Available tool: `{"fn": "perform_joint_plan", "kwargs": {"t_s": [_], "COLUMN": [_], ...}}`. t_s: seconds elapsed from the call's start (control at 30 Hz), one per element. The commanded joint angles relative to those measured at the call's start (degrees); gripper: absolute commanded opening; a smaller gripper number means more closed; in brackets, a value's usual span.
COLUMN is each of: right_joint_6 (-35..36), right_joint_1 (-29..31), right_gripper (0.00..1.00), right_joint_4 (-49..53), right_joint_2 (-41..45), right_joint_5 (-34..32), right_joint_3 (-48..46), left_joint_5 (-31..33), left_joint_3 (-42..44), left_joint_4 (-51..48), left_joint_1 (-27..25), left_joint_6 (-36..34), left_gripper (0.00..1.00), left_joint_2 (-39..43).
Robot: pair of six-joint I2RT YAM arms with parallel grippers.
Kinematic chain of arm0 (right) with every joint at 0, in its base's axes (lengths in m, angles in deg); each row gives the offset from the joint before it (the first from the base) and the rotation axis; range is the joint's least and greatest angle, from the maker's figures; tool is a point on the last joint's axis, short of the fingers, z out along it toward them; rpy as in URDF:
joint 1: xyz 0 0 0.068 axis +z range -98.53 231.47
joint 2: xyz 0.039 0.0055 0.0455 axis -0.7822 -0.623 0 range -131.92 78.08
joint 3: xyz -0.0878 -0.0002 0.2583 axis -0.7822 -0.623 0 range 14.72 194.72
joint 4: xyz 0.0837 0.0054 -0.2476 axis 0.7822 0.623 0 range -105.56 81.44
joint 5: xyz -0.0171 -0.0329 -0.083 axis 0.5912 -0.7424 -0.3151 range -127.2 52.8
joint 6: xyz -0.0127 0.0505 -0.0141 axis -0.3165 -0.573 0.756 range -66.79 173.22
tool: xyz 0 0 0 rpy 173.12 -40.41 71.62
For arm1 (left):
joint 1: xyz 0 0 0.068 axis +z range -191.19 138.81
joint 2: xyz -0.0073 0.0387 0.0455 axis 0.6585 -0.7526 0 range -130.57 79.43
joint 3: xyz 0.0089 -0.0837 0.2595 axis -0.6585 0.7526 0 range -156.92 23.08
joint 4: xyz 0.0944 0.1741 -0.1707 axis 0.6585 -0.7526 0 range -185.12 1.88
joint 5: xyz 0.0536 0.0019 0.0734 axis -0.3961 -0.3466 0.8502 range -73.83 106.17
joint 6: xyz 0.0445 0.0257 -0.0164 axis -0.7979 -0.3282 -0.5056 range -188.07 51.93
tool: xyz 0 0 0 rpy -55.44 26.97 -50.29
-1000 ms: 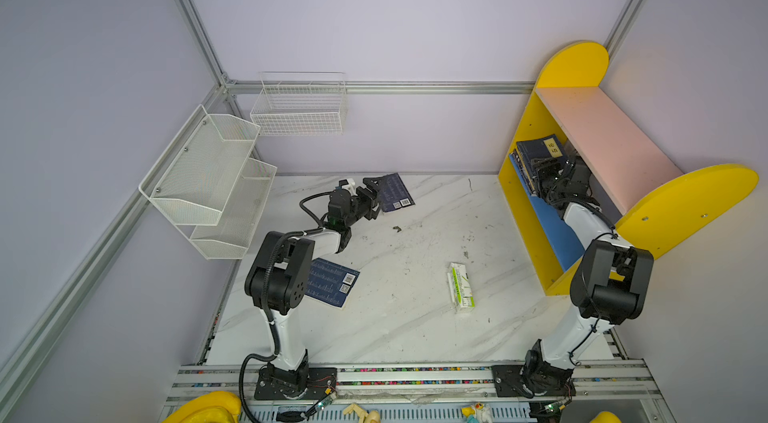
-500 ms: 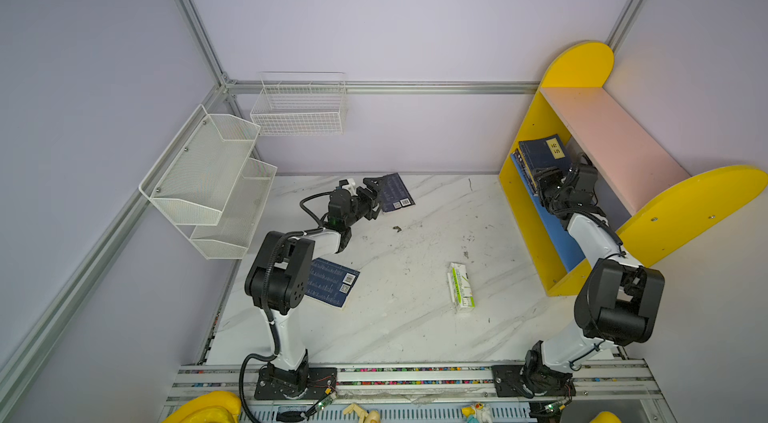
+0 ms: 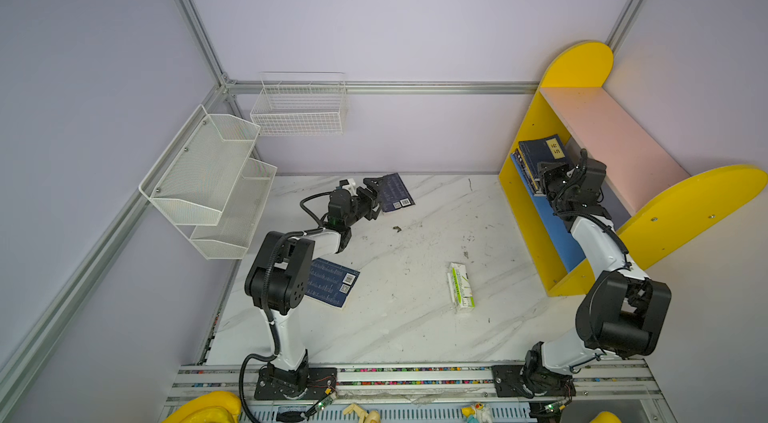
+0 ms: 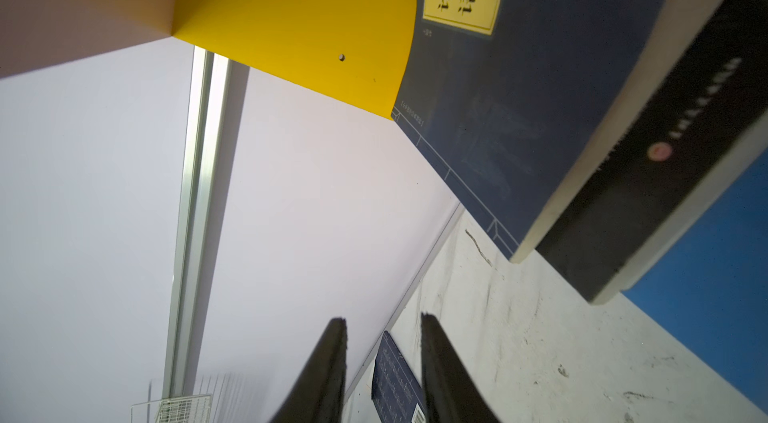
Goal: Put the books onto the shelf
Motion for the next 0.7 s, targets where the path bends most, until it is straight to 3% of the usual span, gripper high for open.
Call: {"fn": "perform_joint_plan", "kwargs": {"t_s": [0.0, 0.67], "right_joint_6": [-0.7, -0.8], "right_joint_1": [-0.4, 1.6], "right_gripper": [0.31, 0.27], "right_joint_4": [-5.2, -5.3], "right_joint_2": [-3.1, -14.5], "right_joint_5": [2.2, 0.8], "right_joint_3": [2.1, 9.7], "left_joint_5": [-0.5, 0.6], "left_joint_3": [2.1, 3.6], "left_joint_4": [2.6, 3.7], "left_joint_1": [0.3, 0.3], "left_joint_6": [-0.5, 0.3], "left_gripper": [1.0, 1.0], "left_joint_2": [1.9, 1.9]}}
